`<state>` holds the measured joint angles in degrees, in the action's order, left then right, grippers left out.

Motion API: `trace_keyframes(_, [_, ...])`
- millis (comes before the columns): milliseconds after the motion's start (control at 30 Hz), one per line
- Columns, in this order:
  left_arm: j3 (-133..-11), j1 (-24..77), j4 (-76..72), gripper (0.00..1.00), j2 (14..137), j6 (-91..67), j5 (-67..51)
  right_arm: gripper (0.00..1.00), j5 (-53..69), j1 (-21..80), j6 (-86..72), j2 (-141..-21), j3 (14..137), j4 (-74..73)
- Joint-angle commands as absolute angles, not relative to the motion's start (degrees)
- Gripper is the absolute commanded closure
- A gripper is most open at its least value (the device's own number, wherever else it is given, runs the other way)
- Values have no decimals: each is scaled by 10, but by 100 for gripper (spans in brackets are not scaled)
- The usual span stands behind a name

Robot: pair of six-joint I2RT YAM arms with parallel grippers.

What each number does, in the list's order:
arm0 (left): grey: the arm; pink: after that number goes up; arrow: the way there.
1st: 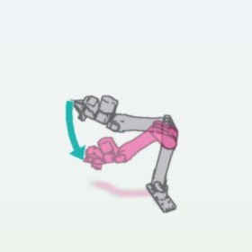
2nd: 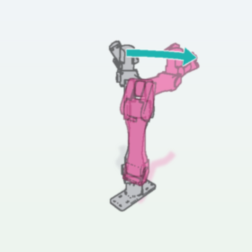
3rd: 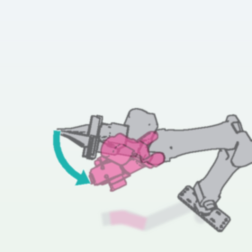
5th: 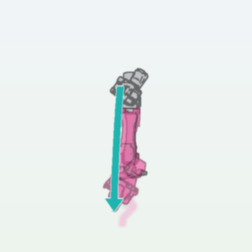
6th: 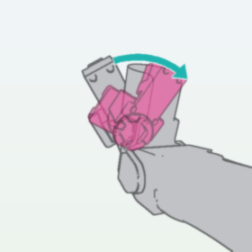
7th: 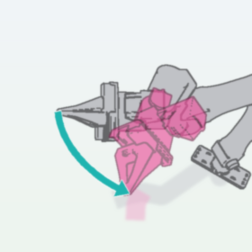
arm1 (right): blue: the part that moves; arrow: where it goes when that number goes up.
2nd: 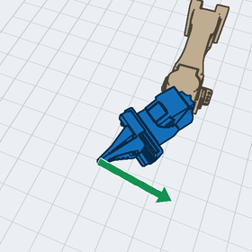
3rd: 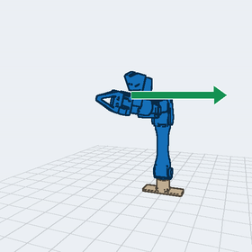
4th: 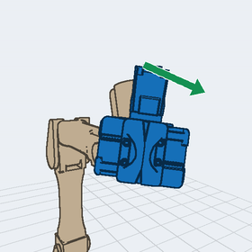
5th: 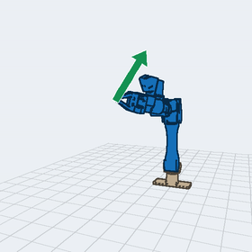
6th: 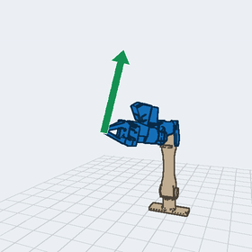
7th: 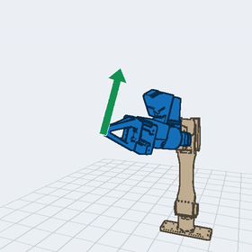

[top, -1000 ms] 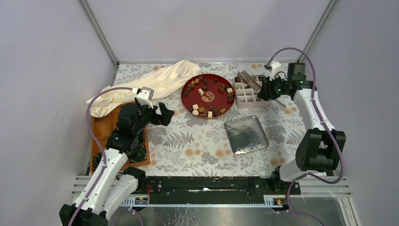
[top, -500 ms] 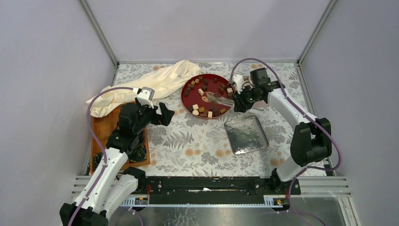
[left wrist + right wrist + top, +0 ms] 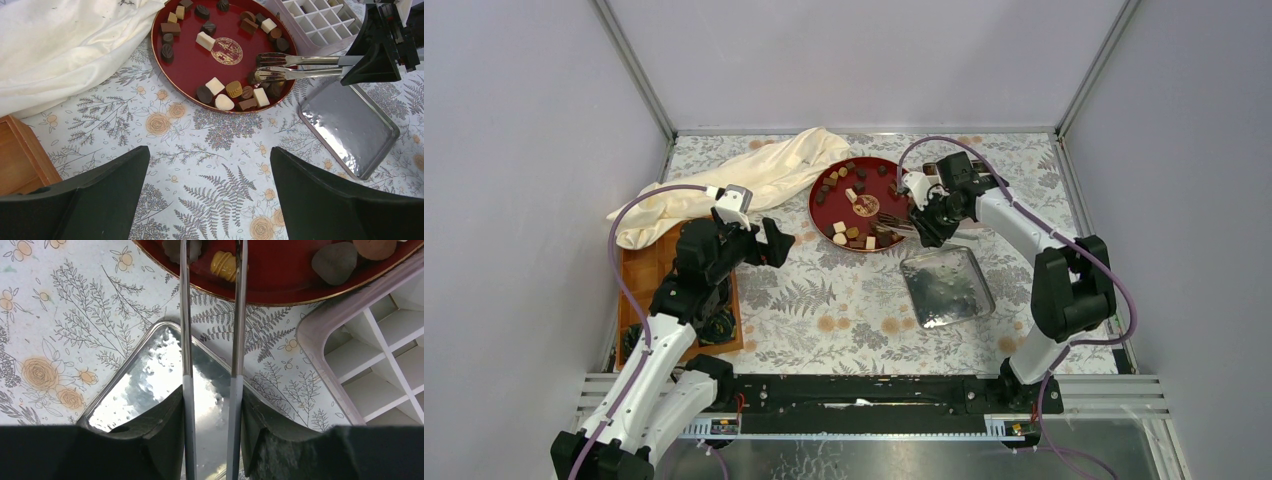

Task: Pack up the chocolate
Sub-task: Pick up the fake chocolate from the plate.

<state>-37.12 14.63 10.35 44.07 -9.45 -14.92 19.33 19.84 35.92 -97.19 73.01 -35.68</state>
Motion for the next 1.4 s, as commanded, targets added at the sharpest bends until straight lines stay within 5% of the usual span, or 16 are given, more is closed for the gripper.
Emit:
trace_keyframes(0, [-365,148,87,1,438,-89,-140,55,174,206,353,-979,753,-345])
trace_keyframes(700, [-365,148,88,1,439,-89,-141,56,182,222,324,-999,765,-329])
trace_keyframes(1367, [-365,148,88,1,440,-89,-140,81,207,219,295,-962,768,-316])
